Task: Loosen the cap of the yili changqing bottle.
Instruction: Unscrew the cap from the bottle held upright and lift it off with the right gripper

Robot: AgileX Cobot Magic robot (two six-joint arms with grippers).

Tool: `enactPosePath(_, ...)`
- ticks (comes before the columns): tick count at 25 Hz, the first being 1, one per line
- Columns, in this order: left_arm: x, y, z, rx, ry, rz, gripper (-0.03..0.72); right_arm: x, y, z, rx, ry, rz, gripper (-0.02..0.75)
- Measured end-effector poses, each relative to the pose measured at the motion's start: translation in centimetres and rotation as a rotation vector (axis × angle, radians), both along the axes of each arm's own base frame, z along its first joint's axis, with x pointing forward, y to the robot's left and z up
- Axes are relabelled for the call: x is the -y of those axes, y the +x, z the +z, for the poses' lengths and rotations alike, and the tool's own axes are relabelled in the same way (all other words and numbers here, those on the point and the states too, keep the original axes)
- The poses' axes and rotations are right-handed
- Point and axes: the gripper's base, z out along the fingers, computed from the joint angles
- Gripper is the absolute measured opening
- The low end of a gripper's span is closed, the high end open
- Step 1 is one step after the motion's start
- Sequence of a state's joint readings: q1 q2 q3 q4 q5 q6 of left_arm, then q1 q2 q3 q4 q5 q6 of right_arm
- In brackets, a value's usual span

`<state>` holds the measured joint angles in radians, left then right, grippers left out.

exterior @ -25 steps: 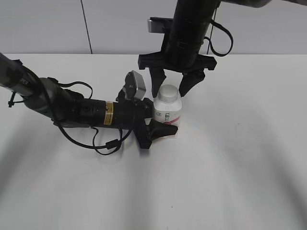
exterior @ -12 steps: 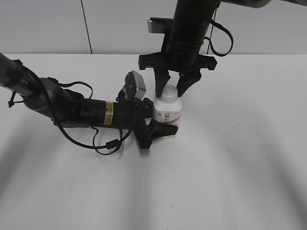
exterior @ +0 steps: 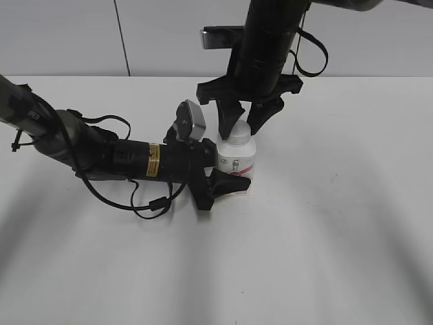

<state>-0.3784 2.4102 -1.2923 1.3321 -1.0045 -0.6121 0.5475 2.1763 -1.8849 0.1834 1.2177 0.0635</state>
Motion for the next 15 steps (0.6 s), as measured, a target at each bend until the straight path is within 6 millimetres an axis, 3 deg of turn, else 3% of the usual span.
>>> enactPosePath(15,0.00,-0.02,-0.01,0.001,0.001,-0.002,0.407,0.01,0.02,0.02,0.162,-0.031,0.696,0.395)
